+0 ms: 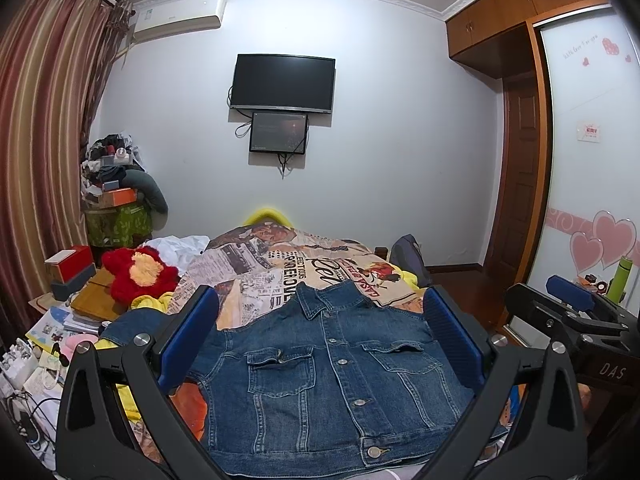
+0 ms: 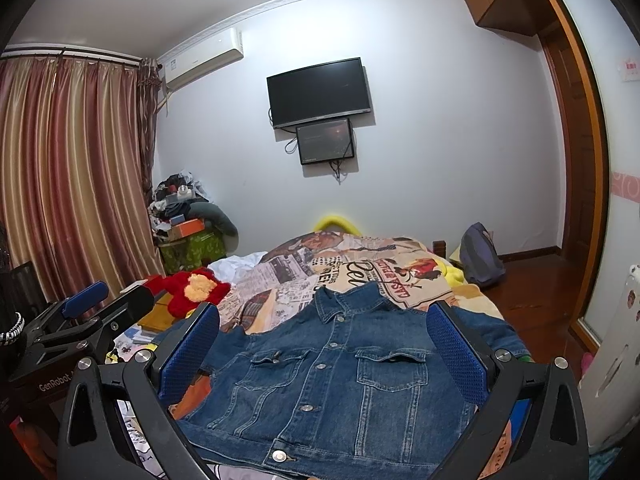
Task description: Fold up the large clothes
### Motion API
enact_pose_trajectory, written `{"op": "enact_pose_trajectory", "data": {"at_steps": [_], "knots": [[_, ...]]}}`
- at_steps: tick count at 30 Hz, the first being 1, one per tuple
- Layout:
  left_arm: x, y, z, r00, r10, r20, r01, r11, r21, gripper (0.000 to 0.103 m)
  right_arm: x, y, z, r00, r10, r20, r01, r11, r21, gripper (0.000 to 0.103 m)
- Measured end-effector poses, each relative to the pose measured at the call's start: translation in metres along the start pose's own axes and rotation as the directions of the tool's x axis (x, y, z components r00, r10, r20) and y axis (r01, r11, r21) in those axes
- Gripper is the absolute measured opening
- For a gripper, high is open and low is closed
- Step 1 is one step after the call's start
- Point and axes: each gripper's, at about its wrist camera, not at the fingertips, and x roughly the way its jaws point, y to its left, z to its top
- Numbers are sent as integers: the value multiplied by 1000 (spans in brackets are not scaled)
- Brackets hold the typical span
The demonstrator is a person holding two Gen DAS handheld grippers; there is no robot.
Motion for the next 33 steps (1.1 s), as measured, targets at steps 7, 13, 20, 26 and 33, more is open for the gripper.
{"op": "enact_pose_trajectory", "data": {"at_steps": [7,13,20,26,33], "knots": [[1,1,-2,1000,-8,-3,8,1000,5,103,0,0,0,1000,0,0,0,1000,0,103],[1,2,-2,1000,-10,-4,10,1000,5,103,0,0,0,1000,-1,2,1,1000,-1,103],[3,1,-2,1000,-12,-7,12,1000,0,103,0,1,-1,1000,-1,1,1,1000,-2,103],[4,2,-1,1000,-12,-9,12,1000,-4,103,-1,0,0,1000,-1,-1,1,1000,-6,103],[7,3,-1,1000,-15,-15,14,1000,-11,103,-2,-2,1,1000,1,-2,-1,1000,-5,103]]}}
